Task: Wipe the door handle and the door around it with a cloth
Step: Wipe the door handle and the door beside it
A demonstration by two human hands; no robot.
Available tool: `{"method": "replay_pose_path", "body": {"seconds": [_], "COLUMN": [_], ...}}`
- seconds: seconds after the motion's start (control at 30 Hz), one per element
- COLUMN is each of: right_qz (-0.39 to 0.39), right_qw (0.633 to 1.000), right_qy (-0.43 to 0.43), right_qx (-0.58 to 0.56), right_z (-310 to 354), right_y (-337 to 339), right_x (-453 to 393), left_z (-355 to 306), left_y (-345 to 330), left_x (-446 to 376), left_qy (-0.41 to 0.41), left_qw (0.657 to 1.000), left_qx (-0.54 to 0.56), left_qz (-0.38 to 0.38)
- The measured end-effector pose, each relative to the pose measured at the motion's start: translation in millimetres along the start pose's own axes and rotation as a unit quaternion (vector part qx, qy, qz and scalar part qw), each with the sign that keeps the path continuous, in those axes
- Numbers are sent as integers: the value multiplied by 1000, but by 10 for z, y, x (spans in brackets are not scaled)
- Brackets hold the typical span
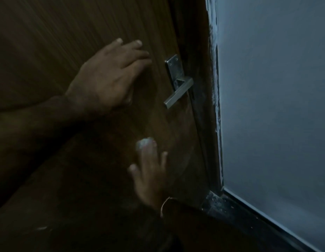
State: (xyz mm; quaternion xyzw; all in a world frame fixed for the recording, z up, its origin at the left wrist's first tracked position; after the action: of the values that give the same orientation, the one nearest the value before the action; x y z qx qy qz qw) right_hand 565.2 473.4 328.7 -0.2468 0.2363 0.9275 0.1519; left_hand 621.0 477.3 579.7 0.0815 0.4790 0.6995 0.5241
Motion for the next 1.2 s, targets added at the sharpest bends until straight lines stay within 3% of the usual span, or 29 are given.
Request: {"method": "replay_pose_path", "body": {"seconds": [0.07, 0.1, 0.23, 0.27, 0.37, 0.4, 0.5, 0.63, 0.77, 0.87, 1.0, 1.1, 1.2], "right_qz": [-79, -101, -85, -93, -133, -130, -132, -172, -166, -207, -215, -274, -278], "right_qw": [976, 965, 994, 992, 957, 956, 979, 963, 975, 956, 959, 923, 909], "right_qy": [-191, -235, -73, -90, -255, -259, -155, -193, -121, -182, -166, -243, -272], "right_qx": [72, 57, 17, 14, -47, -51, 33, -79, -87, -101, -81, -116, -151], "right_z": [-330, -421, -348, -471, -818, -801, -683, -738, -656, -748, -713, -769, -806], "right_y": [101, 120, 141, 179, 339, 366, 424, 535, 645, 684, 794, 876, 910], "right_x": [-460, -722, -761, -678, -1034, -1148, -1049, -1131, -1098, -1196, -1282, -1391, -1381], "left_z": [-81, -143, -456, -482, -544, -544, -545, -461, -477, -441, -471, -460, -496], "left_y": [-77, -164, -468, -531, -649, -667, -679, -682, -683, -664, -677, -682, -712], "left_x": [69, 109, 98, 72, -12, -31, -38, -58, -36, -49, -63, -92, -83], "left_qy": [-7, -1, 13, 12, 7, 10, 12, 3, 10, 15, 25, 34, 36], "left_qw": [1000, 999, 994, 992, 993, 994, 994, 995, 994, 994, 992, 992, 991], "left_qx": [-1, -8, -19, -34, -32, -28, -35, -45, -66, -57, -62, -59, -73], "left_qz": [21, 39, 110, 122, 112, 108, 105, 88, 92, 89, 109, 102, 105]}}
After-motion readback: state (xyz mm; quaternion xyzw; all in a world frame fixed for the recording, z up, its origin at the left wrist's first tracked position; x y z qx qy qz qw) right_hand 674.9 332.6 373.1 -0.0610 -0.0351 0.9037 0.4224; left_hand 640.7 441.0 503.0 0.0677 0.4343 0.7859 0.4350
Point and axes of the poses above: each hand's wrist, its own x-axis away from the middle knuckle, its own y-axis out of the back of the hand, z = x × y, the point moved 3 cm from there along -x, towards the middle knuckle, and after that the axes turned 15 degrees about -z, right-handed, at the moved point
